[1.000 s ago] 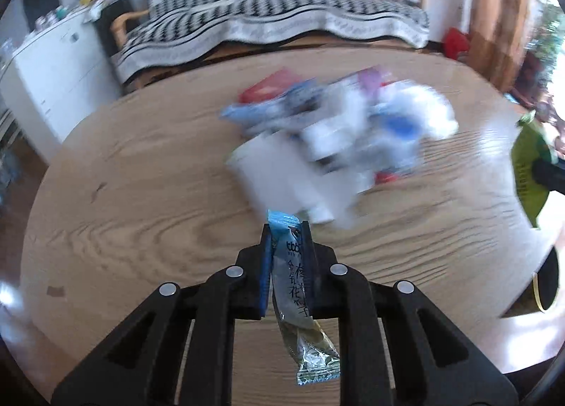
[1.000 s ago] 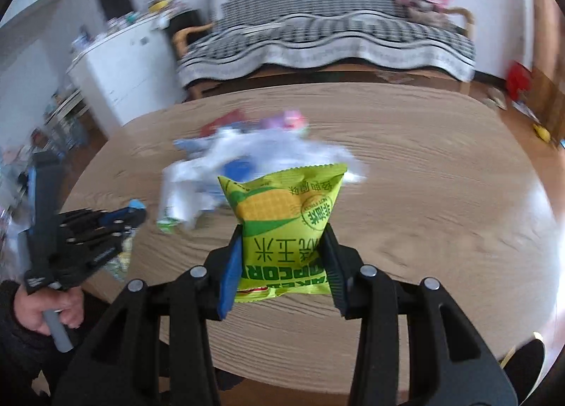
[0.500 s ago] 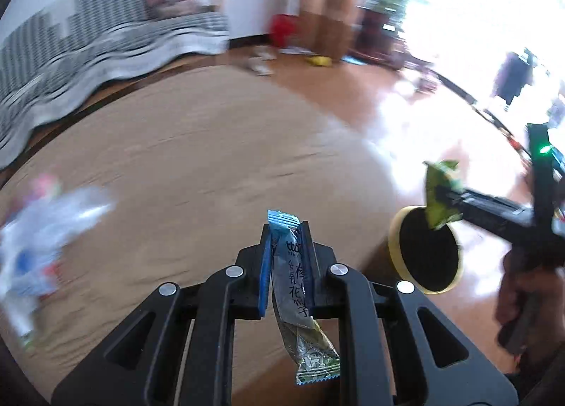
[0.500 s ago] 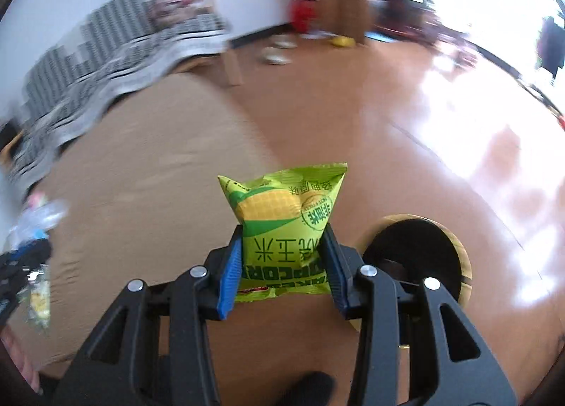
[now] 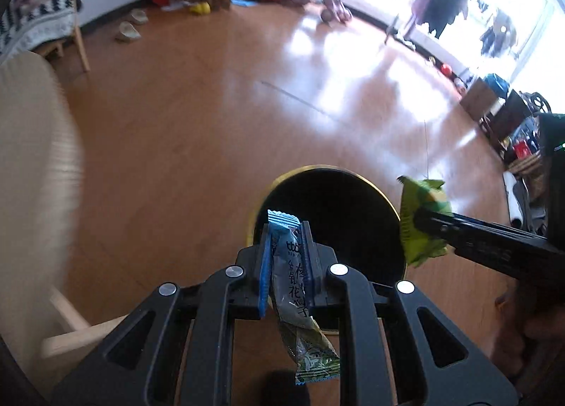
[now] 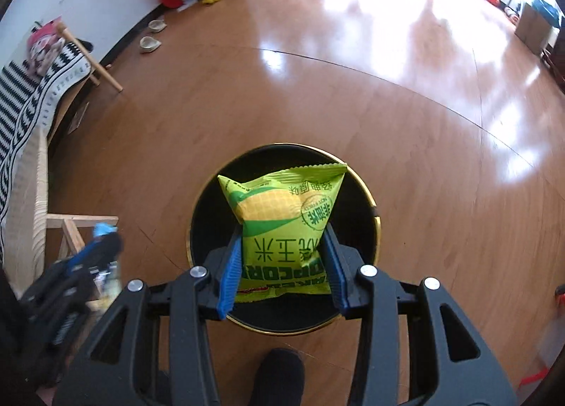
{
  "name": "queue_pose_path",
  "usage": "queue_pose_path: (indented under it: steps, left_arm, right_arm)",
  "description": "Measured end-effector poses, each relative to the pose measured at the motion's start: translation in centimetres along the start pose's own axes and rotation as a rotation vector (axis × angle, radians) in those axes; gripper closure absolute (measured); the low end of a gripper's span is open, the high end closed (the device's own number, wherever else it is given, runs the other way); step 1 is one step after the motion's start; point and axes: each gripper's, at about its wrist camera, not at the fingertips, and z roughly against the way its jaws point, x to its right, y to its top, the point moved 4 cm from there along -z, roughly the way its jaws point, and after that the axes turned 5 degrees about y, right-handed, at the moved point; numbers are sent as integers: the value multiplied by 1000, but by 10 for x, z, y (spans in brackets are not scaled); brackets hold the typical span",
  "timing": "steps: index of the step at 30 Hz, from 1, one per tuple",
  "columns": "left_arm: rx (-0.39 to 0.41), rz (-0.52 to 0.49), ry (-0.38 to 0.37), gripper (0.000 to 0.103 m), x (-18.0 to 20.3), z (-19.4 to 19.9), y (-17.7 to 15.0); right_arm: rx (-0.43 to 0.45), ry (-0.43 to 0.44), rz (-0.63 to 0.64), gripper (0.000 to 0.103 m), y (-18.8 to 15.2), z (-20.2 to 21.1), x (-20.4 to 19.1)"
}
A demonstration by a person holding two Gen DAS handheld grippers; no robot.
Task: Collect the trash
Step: 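Carry both items over the black bin and open both tools to drop them, then grasp the white paper box with the left tool while the right tool grasps the clear plastic bag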
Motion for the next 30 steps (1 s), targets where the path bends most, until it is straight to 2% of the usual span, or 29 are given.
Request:
queue_pose_path:
  steps: [5,11,13,15,16,20,22,23,24,28,30]
  left_arm:
    - [-33,-32,-29,88,10,-36,-1]
    - [-59,-40,-58,87,21,-60,-1]
    - [-67,-47,-49,74,23,-64,0]
    - [-55,-48,-34,26,20,-61,1]
    - [-34,-46,-20,23,23,-60,2]
    - [-1,-75,0,22,21,-44,5]
    - [1,-68,-3,21,18,-39,6]
    - [1,-65,-4,21,18,-37,5]
    - [0,-65,-6,21,15,-34,5]
    - [8,-69,-9,21,11,-23,5]
    - [9,-69,-19,19,11,-17,4]
  right_arm:
    - [-24,-20,-10,60,-1,-11,12]
    - [-37,-30,-29,60,4,-19,14]
    - [-39,-32,-42,60,4,-22,17]
    - [-44,-27,-53,60,3,-23,19]
    - [-47,-22,-58,60,2,-24,19]
    - [-51,-14,-64,59,3,-27,17]
    - [-41,-9,-71,52,4,-26,17]
    - [-31,-4,-75,39,5,-23,17]
    - [-17,-2,-79,30,7,-21,17]
    - [9,22,-93,29,8,-12,14]
    - [11,20,-88,23,9,-10,12]
